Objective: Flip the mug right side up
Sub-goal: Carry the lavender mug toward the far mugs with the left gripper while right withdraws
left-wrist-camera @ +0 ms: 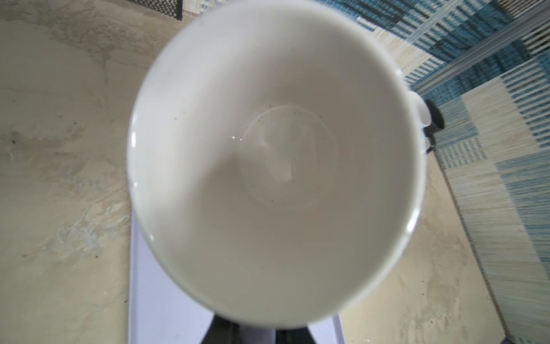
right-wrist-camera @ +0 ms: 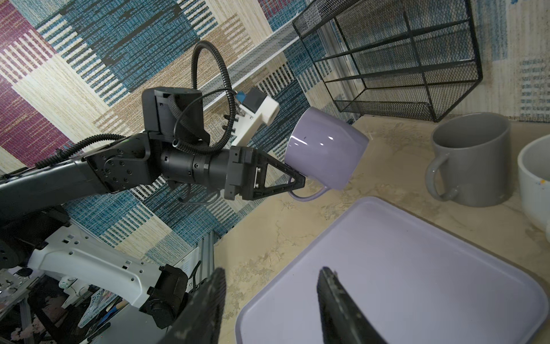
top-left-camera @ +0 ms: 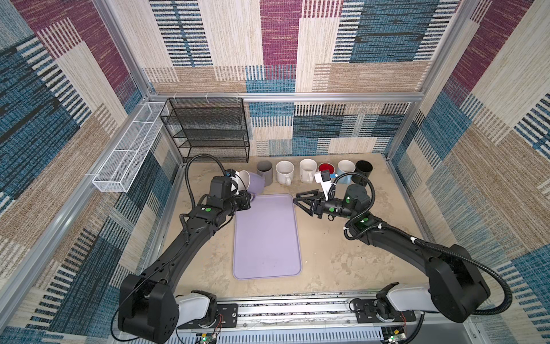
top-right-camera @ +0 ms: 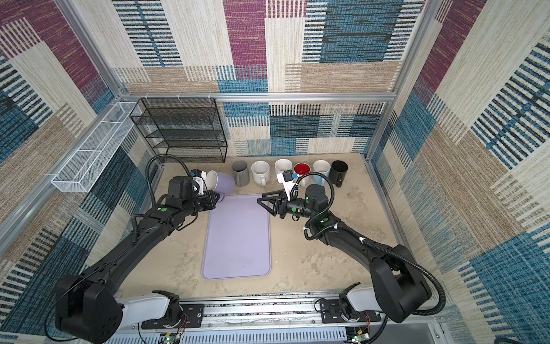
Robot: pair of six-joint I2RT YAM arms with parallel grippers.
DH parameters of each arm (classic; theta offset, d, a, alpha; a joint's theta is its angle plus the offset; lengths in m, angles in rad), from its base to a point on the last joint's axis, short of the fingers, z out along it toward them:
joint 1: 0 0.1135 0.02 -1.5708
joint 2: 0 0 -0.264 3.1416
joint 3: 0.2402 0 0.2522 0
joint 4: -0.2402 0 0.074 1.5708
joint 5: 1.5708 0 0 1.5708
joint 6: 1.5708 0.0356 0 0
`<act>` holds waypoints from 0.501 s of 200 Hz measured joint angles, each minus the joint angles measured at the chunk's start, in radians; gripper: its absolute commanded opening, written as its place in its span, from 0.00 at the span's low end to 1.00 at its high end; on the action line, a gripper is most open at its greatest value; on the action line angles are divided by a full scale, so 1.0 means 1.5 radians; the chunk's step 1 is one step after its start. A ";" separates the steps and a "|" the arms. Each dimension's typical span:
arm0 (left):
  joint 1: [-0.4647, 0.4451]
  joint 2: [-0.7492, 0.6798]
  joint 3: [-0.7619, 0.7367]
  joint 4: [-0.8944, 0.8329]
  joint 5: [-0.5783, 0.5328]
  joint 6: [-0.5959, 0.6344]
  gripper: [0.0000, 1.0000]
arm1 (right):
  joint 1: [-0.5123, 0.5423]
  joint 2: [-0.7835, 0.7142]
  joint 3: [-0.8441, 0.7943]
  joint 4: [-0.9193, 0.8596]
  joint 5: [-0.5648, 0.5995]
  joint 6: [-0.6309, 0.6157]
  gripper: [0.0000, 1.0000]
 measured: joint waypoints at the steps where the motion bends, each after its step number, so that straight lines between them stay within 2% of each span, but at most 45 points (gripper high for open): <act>1: 0.000 0.001 0.001 -0.001 -0.001 0.001 0.00 | 0.000 -0.001 -0.001 0.000 0.000 0.000 0.52; 100: 0.000 0.183 0.160 -0.120 -0.152 0.088 0.00 | -0.001 -0.037 -0.013 -0.025 0.019 -0.015 0.52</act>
